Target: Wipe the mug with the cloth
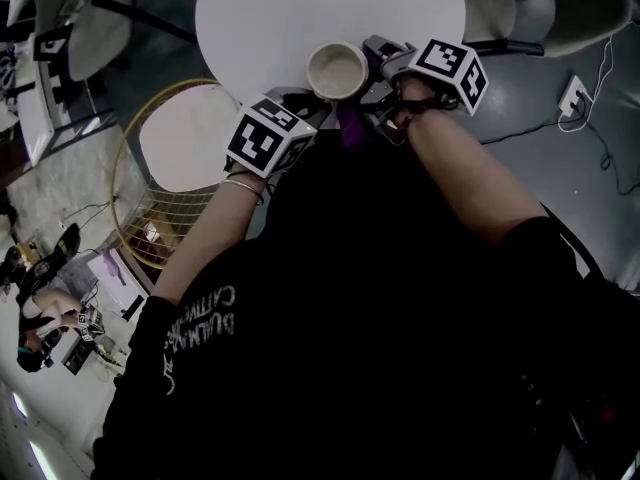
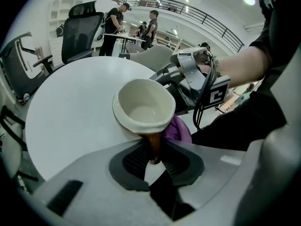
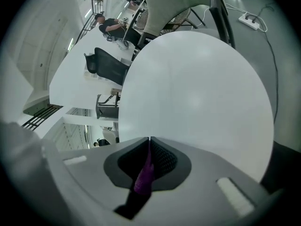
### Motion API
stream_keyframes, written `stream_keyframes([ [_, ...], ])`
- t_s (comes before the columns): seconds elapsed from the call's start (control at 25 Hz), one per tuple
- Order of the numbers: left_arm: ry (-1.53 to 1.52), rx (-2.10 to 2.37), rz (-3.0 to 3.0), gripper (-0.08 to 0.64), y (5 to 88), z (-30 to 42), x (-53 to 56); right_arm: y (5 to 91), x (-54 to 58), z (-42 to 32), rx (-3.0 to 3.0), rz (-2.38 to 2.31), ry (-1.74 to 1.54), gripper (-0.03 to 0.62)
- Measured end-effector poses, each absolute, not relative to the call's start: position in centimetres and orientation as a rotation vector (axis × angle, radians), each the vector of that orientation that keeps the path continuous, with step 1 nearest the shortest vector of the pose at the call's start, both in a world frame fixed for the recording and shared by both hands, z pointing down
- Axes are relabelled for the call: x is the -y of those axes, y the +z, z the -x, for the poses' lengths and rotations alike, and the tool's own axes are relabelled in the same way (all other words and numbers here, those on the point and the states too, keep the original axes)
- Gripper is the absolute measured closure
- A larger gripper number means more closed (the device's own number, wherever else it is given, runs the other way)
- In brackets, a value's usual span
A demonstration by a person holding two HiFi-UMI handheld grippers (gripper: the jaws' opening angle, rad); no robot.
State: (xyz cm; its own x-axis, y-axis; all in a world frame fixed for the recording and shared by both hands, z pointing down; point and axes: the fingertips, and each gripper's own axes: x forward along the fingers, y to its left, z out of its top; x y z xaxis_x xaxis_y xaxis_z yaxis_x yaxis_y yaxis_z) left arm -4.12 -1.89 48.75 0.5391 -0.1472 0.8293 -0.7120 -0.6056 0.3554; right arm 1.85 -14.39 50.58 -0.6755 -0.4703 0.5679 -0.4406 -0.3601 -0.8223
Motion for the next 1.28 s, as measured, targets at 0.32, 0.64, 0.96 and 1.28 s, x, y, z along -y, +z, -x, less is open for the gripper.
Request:
stream_keyframes([
  [0.32, 1.093, 0.597, -2.118, 0.497, 48.9, 3.8, 1.1, 50.6, 14.5, -1.5, -1.918, 1.259, -2.246, 0.574],
  [0.64, 1.123, 0.515, -2.172, 0.499, 49.2, 3.9, 0.4, 50.8, 13.9, 1.3, -2.242, 0.875, -2.455, 0.574],
  [0.96, 1.139, 0.441, -2.229, 0.499, 48.7, 2.1, 1.3, 50.3, 14.6, 1.4, -2.671, 0.704, -2.447, 0.574],
  [1.28, 1.123, 0.375, -2.205, 0.5, 47.4, 0.0, 2.7, 48.2, 18.6, 0.2, -2.652, 0.727, -2.377, 0.574],
])
